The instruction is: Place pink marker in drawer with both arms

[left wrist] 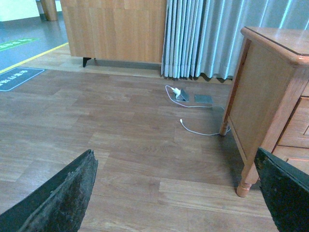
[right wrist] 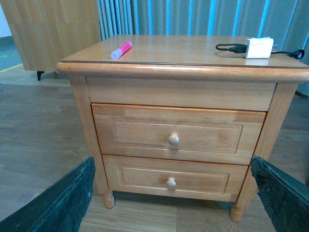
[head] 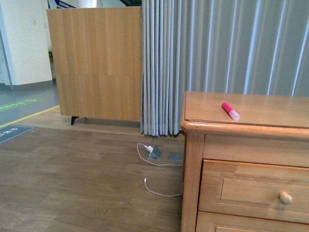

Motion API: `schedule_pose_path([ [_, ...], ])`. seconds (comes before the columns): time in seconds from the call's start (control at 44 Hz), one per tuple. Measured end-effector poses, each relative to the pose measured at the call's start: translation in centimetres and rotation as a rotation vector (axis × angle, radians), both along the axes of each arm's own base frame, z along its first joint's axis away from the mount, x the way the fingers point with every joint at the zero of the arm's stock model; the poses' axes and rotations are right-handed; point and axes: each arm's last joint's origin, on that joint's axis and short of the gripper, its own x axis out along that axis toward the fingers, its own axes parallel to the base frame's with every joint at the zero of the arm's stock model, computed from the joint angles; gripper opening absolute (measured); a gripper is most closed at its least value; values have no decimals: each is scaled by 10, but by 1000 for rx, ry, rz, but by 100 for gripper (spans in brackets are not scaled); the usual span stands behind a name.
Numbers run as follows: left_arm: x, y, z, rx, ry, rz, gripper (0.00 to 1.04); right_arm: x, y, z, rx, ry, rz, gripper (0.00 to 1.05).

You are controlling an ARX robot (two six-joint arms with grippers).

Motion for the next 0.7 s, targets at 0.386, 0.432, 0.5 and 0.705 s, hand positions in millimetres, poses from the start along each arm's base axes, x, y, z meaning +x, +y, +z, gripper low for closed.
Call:
schedule_pose_path([
  [0.386,0,0,0,0,0,0,99,24,5,1,71,204,206,96],
  [0.432,0,0,0,0,0,0,99,34,8,3,69,210,208,96],
  [0.5,0,0,0,0,0,0,99,48,10,1,65,221,205,96],
  [0.705,0,0,0,0,0,0,99,115,17,-9,79,291,148,96],
])
